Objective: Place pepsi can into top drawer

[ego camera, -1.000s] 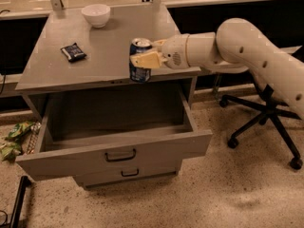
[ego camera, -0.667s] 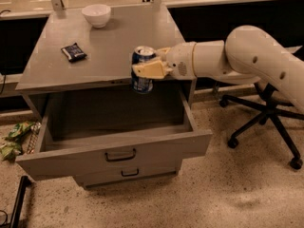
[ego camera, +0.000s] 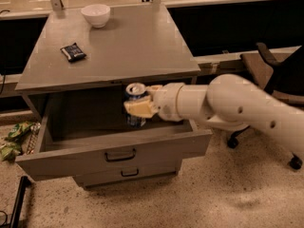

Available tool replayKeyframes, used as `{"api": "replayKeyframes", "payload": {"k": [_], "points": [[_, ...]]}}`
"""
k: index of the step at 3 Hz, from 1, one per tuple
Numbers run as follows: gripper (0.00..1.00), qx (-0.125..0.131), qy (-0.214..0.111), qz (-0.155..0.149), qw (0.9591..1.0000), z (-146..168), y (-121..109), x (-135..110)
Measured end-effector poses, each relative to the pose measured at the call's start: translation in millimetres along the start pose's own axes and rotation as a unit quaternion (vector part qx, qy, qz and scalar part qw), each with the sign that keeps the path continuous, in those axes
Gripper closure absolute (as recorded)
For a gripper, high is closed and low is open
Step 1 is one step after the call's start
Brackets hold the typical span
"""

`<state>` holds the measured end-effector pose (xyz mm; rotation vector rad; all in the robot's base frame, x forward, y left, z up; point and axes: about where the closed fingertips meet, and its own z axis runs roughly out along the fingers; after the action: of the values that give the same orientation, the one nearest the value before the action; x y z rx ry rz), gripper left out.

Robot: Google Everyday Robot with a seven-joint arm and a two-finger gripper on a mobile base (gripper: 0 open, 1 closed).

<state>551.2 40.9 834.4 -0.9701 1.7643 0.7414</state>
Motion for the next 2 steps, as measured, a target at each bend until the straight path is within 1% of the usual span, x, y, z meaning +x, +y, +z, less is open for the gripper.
{"api": "replayKeyframes", "payload": {"k": [1, 2], "points": [[1.00, 0.028, 0.002, 0.005, 0.9996, 8, -6, 14], [1.00, 0.003, -0.011, -0.001, 0.9999, 27, 3, 15]]}}
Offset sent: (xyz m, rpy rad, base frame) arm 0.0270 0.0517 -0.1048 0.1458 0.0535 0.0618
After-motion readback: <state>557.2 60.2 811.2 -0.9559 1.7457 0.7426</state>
